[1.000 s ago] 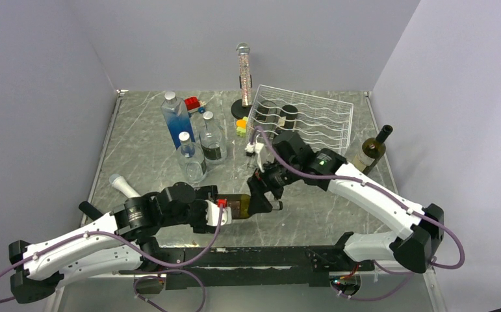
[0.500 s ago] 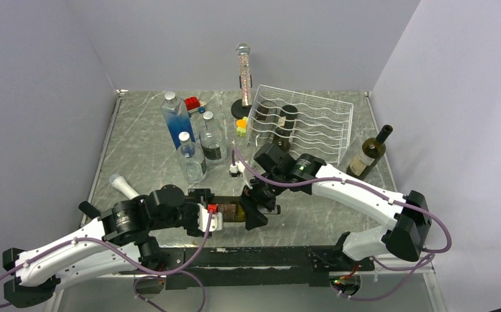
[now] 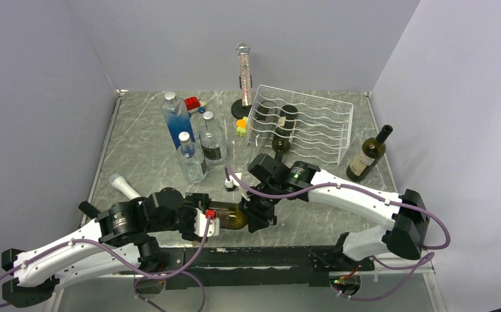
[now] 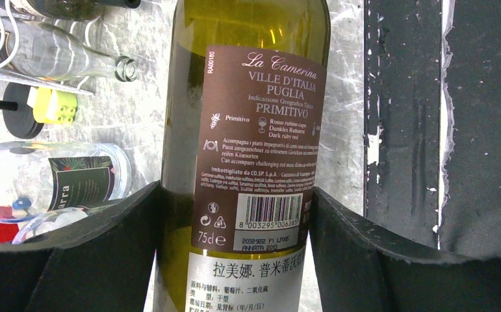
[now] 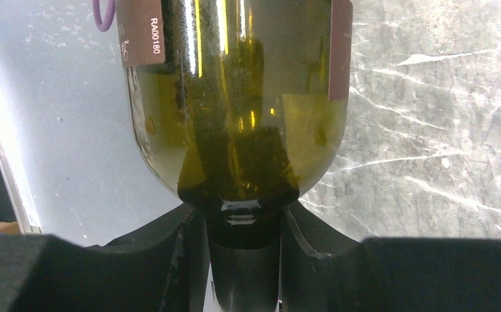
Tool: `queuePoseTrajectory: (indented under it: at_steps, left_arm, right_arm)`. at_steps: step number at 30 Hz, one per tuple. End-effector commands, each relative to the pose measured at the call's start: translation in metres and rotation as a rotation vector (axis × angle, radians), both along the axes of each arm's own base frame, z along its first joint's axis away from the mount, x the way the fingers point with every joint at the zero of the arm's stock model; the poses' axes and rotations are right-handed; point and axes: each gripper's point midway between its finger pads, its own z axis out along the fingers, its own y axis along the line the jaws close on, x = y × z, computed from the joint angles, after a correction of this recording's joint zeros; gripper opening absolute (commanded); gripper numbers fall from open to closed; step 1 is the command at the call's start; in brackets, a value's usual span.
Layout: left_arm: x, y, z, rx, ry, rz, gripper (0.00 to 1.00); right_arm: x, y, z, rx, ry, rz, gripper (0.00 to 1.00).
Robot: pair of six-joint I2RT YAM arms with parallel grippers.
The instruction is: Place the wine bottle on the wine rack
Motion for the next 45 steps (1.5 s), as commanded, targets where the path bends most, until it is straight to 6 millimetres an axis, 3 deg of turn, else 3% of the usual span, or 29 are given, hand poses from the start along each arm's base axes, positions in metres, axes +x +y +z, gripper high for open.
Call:
queuePoseTrajectory:
  at_steps: [1,2,4,7,11,12,13,20,29,35,40,45]
  left_arm:
    - [0.022,-0.02,0.067,-0.212,-0.14,0.05,0.01]
    - [0.022,-0.02,0.066,-0.211,-0.141,0.049,0.01]
    - [0.023,-0.021,0.065,-0.212,-0.141,0.049,0.03]
    - [0.027,-0.017,0.062,-0.206,-0.155,0.077,0.42]
    - [0.028,-0.015,0.054,-0.188,-0.157,0.085,0.63]
    - [0.028,-0.014,0.052,-0.184,-0.156,0.086,0.88]
    - [0.028,-0.014,0.05,-0.176,-0.155,0.087,0.99]
    - [0.029,-0.009,0.047,-0.166,-0.154,0.104,0.99]
    - [0.024,-0.001,0.063,-0.205,-0.139,0.116,0.99]
    - [0.017,-0.005,0.103,-0.385,-0.146,0.112,0.99]
    - [0.0,-0.026,0.146,-0.609,-0.046,0.05,0.99]
    - [-0.002,-0.041,0.164,-0.751,0.096,0.09,0.99]
  right_arm:
    - [0.001,0.012,0.006,0.049,-0.027,0.001,0.06]
    - [0.003,0.012,0.006,0.046,-0.036,-0.013,0.0]
    - [0.01,0.013,0.006,0.042,-0.061,-0.049,0.0]
    - [0.016,0.015,0.011,0.049,-0.088,-0.103,0.0]
    - [0.017,0.02,0.032,0.103,-0.127,-0.16,0.0]
    - [0.017,0.022,0.037,0.121,-0.136,-0.169,0.0]
    - [0.018,0.023,0.042,0.133,-0.147,-0.18,0.0]
    - [0.022,0.022,0.062,0.167,-0.19,-0.225,0.0]
    - [0.029,0.007,0.056,0.093,-0.209,-0.314,0.0]
    - [0.031,-0.01,0.062,0.071,-0.213,-0.412,0.0]
    - [0.054,-0.024,0.076,0.058,-0.304,-0.549,0.0]
    - [0.069,-0.045,0.088,0.012,-0.388,-0.629,0.0]
